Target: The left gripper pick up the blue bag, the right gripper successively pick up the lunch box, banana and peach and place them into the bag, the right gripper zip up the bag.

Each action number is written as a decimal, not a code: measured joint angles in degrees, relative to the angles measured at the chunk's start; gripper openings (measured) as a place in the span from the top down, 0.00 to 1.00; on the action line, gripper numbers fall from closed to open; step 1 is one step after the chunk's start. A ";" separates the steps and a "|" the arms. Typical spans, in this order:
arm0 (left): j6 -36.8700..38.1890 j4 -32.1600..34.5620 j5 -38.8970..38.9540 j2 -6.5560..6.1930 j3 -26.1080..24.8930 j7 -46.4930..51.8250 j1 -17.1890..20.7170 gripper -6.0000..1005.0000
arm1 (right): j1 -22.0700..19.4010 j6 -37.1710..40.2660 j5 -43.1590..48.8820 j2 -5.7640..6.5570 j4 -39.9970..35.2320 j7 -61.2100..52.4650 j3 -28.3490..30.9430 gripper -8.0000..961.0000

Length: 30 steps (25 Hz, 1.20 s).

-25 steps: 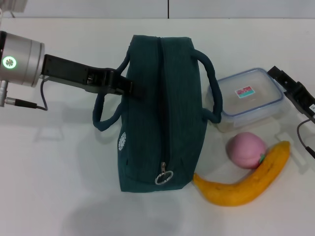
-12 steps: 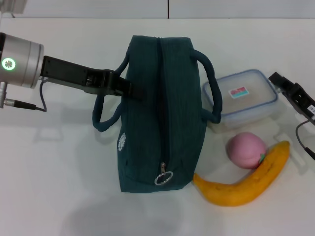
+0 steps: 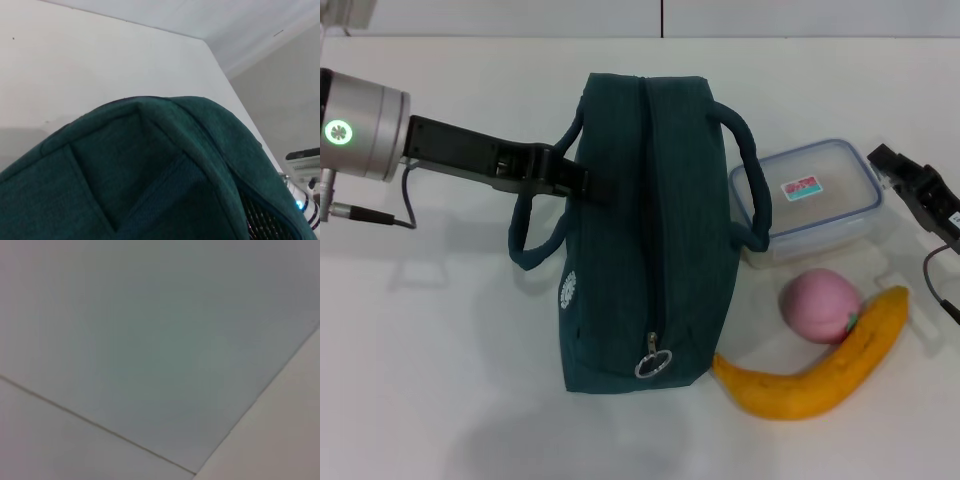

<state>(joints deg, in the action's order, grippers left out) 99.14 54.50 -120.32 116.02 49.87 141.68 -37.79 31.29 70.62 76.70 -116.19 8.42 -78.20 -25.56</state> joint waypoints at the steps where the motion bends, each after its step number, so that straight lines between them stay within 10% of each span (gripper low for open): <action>1: 0.00 0.00 0.00 0.03 0.00 0.00 0.00 0.92 | -0.02 0.01 -0.01 0.00 0.11 -1.69 0.12 0.89; 30: -0.59 -0.01 -0.01 0.36 -0.04 -0.24 -0.56 0.92 | -2.82 13.28 -2.78 0.21 -5.37 -44.51 4.28 0.89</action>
<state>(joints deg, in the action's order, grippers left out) 98.56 54.49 -120.33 116.37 49.83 141.44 -38.35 28.47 83.90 73.92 -115.98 3.05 -122.71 -21.28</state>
